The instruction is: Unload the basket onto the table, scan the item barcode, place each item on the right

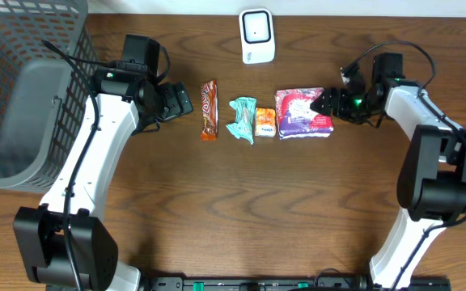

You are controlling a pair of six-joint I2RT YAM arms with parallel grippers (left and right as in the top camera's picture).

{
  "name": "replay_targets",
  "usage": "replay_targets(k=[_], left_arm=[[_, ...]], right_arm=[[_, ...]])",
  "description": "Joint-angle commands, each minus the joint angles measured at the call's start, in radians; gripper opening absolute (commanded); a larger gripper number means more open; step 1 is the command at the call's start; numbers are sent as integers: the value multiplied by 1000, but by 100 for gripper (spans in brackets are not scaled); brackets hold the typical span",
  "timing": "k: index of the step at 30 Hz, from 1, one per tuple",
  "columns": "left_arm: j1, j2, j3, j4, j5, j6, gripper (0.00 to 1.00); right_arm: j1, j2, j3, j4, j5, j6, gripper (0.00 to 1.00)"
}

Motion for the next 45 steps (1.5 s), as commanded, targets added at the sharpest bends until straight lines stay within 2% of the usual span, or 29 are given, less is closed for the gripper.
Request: replay_targets(k=[1,2,3,6,7,15,19,22,26,29,34,40,45], left_arm=[[1,0,9,-3,-13,-2,98],[1,0,9,-2,-13,-2,98],[1,0,9,-3,-13,-2,98],[1,0,9,-3,-13,-2,98],[1,0,9,-3,-13,-2,98],[1,0,9,-2,-13,-2,98],[1,0,9,-2,-13,-2,98],[1,0,9,-3,-13,-2,98],[1,0,9,-2,-13,-2,98],[1,0,9,-2,-13,-2,98],[1,0,9,-2,-13,-2,98],[1,0,9,-2,-13,-2,98],[1,0,9,-3,-13,-2,98]], right_arm=[[-2,61,-13,-10,-37,-13,73],[-2,71,-13,-15,-35,-17,56],[0,78,-13,-17,-32,-20,45],[-1,74,-12,-22,-3,-20,15],[-1,67,-10,-23,2,-20,2],[2,-109,10,-39,-106,-125,1],[11,-221,10,-50,-70,-180,1],[23,-298,10,-65,93,-164,1],[62,-377,10,-118,501,-63,1],[119,-403,10,-171,821,-48,1],[220,-383,7,-224,1225,93,1],[329,-332,7,-229,1482,135,2],[379,-243,7,-231,1519,135,2]])
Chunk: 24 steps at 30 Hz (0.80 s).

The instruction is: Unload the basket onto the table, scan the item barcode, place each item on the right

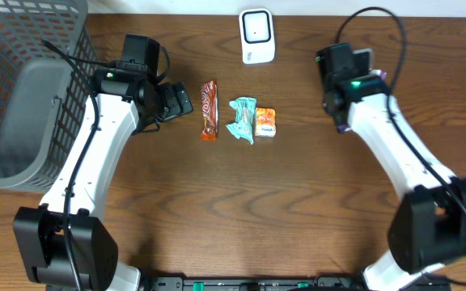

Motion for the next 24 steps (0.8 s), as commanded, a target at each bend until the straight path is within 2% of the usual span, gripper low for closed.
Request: replay_targets(k=[1,3,7,8,9,10,11,12,13,15,19,24], left_arm=[[1,0,9,-2,-13,-1,98],[1,0,9,-2,-13,-1,98],[1,0,9,-2,-13,-2,98],[1,0,9,-3,-13,-2,98],[1,0,9,-2,-13,-2,98],[1,0,9,-3,-13,-1,98],[1,0,9,-2,-13,-1,98],[1,0,9,-2,-13,-2,98],[1,0,9,-3,-13,-1,98],[1,0,9,-2,-13,-1,98],[1,0,9,-3,-13,-1,98],[1,0,9,-2,-13,-1,98]], right_arm=[[30,72,5,-5,126,34,2],[53,109,5,-9,126,34,4],[138,159,5,-7,116,46,15],[161,161,5,-3,114,47,22],[187,161,5,3,105,49,38],[207,161,5,12,92,49,49],[239,161,7,27,65,49,68],[261,161,10,35,40,49,76],[281,161,12,43,14,49,88],[304,161,22,45,-30,51,99],[316,161,85,8,-143,57,99],[287,161,247,-121,-267,56,99]])
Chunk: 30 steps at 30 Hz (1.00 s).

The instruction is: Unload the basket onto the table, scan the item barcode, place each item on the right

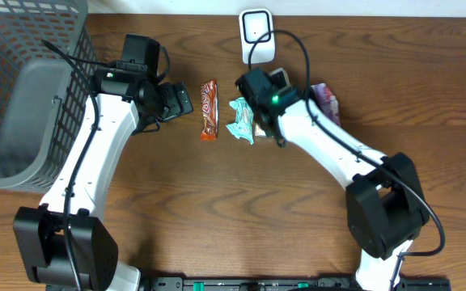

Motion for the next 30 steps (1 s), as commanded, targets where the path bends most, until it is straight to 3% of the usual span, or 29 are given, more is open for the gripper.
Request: replay_targets(k=[1,10,23,30], left_arm=[[1,0,9,-2,-13,-2,98],[1,0,9,-2,-13,-2,98],[1,0,9,-2,-13,-2,98],[1,0,9,-3,-13,-2,98]], right_arm=[[-29,-8,146,-69,-117,15,99],[-120,-8,389,-234,-374,3,99],[-352,-7,389,-304,-563,-1,99],[-510,-3,361,-326,-832,-137,99]])
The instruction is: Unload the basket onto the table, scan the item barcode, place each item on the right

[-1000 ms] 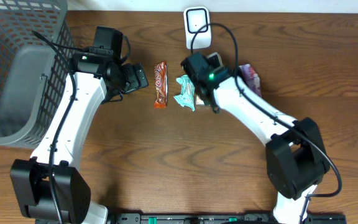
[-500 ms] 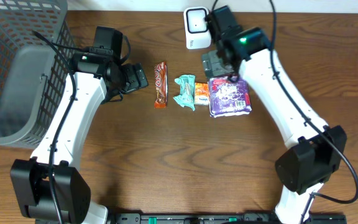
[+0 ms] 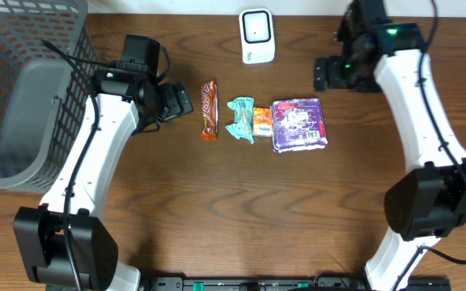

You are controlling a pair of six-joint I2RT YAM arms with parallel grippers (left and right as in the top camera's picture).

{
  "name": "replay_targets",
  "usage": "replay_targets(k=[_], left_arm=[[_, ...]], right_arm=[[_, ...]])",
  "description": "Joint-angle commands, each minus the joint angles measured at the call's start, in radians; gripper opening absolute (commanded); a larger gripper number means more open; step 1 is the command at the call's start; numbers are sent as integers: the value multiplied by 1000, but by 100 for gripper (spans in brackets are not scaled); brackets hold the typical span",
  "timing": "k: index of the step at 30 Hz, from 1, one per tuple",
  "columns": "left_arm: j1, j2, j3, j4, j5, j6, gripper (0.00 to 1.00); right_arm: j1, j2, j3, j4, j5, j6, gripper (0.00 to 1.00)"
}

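A purple-and-white packet (image 3: 299,125) lies flat on the table, right of a small orange packet (image 3: 264,123), a teal wrapper (image 3: 242,120) and a brown-red bar (image 3: 209,110). The white scanner (image 3: 257,36) stands at the back edge, centre. My right gripper (image 3: 320,73) hovers behind the purple packet and right of the scanner, apart from both, with nothing seen in it. My left gripper (image 3: 184,102) rests just left of the bar. From overhead neither gripper's jaw gap is visible.
A grey mesh basket (image 3: 23,89) fills the far left corner, beside the left arm. The four items form a row across the middle of the wooden table (image 3: 241,210).
The right arm has swung from over the teal and orange items back to the right rear. The purple packet, then half hidden behind the arm, now lies flat next to the orange packet.
At first my right gripper was at the right end of the packet lying in the row. Then the packet was gone from the row and the arm was up near the scanner. Later the arm reached over the centre. Now the packet lies back in the row, purple side up.
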Motion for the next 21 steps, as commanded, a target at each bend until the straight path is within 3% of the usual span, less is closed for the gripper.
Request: replay_targets(k=[1,7,12,21], left_arm=[[1,0,9,-2,-13,-2,98],[1,0,9,-2,-13,-2,98],[1,0,9,-3,-13,-2,98],[1,0,9,-2,-13,-2,98]], right_arm=[[-63,-2,-24,-3,-166,-77,99],[-142,7,-131,73,-196,-94,99],[-221,14,-306,203,-444,-125,99],[-262,14,-489,386,-623,-128,93]])
